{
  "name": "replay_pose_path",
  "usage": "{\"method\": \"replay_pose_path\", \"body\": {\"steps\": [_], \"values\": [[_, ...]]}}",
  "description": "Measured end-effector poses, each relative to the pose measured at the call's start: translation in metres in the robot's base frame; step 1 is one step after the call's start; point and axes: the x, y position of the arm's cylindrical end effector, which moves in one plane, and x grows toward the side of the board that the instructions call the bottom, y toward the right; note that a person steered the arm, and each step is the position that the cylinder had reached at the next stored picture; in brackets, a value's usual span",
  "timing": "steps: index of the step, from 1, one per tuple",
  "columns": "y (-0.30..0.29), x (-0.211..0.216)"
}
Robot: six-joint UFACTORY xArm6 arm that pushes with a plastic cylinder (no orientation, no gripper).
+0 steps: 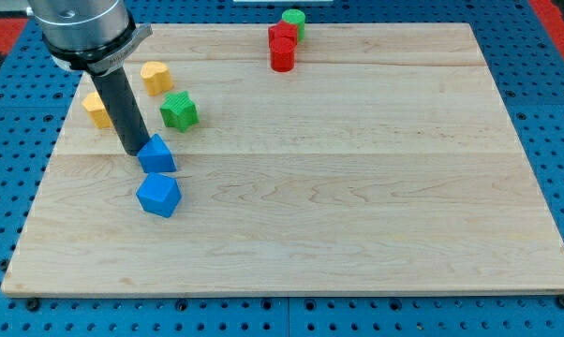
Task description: Push the yellow hexagon towards a group of blocks
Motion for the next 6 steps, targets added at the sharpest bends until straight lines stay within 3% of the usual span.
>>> {"method": "replay_pose_path", "body": {"steps": [5,6], "values": [[-0.028,-0.016],[-0.078,-0.015]]}}
